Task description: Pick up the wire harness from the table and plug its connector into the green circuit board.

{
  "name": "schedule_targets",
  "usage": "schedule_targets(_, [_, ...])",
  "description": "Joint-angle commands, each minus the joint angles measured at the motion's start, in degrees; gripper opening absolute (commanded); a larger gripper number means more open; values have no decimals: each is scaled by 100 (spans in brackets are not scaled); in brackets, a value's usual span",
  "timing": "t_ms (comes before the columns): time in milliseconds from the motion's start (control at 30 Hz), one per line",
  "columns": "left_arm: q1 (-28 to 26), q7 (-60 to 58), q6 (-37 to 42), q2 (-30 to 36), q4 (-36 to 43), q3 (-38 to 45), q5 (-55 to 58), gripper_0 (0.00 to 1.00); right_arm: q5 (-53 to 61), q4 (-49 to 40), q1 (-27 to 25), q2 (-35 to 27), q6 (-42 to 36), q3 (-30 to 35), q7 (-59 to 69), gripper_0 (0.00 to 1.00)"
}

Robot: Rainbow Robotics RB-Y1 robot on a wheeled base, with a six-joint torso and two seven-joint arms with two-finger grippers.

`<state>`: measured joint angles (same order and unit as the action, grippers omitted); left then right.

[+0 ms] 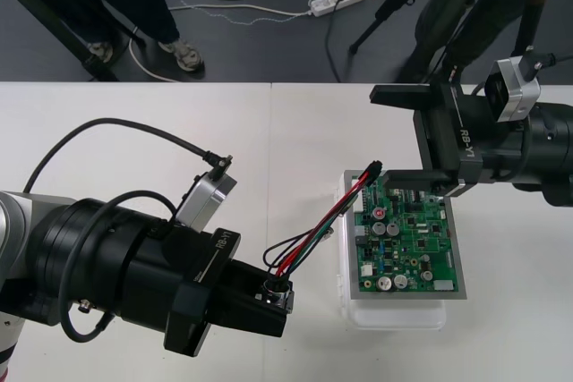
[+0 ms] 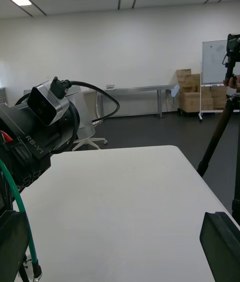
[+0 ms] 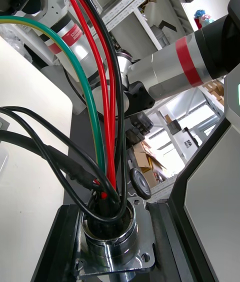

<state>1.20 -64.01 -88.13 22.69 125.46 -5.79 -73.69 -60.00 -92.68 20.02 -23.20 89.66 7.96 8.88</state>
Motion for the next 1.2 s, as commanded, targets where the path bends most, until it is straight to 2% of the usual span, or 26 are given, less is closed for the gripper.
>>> schedule_targets(33, [205, -6, -187, -115, 206, -28, -14, 0, 287, 58, 46, -378, 34, 65, 149, 100])
schedule_targets(500, [196, -6, -187, -115, 206, -116, 21, 0, 665, 58, 46, -458, 34, -216, 272, 100])
schedule_targets(1033, [196, 20, -187, -115, 206, -124, 39, 0, 1272, 58, 240, -800, 34, -1315, 289, 100])
schedule_targets(1200, [188, 29, -187, -115, 206, -124, 48, 0, 1527, 66, 319, -827, 34, -1403, 298, 100])
